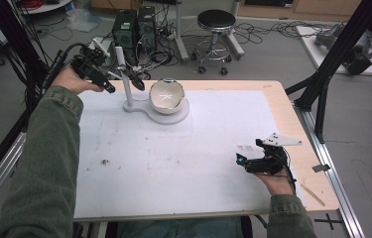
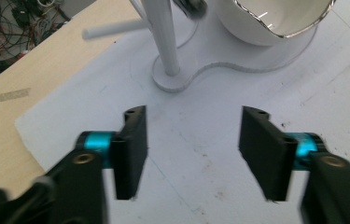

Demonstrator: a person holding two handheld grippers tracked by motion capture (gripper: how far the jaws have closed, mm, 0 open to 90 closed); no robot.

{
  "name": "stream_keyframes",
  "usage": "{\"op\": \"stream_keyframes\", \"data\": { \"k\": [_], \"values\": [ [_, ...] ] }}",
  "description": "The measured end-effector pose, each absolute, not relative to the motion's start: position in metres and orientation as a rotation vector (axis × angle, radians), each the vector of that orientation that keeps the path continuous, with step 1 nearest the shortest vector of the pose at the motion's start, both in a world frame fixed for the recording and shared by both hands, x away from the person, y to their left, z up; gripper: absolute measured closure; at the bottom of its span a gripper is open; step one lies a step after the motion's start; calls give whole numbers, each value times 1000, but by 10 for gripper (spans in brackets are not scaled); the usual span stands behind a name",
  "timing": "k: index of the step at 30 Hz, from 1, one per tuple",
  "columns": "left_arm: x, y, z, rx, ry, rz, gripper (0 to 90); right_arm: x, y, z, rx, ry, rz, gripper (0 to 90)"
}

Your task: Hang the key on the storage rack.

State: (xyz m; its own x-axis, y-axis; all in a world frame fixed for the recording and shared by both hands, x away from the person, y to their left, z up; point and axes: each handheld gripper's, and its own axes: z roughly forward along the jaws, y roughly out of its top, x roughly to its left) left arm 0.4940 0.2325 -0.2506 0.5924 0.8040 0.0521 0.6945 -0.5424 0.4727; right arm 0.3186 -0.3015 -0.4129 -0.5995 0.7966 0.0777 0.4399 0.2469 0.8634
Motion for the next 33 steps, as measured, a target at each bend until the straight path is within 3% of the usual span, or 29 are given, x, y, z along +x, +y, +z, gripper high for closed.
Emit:
{"op": "stream_keyframes", "data": {
  "k": [5,9,33],
  "values": [
    [487,230,-256,2457,1204,402,82,319,-300,-413,1126,2154,1297,6],
    [483,231,-257,2428,1185,366,21,319,-300,-413,1122,2154,1296,6],
    [438,252,-301,2286,1143,344,17,321,-297,-414,1129,2166,1282,6]
  ]
}}
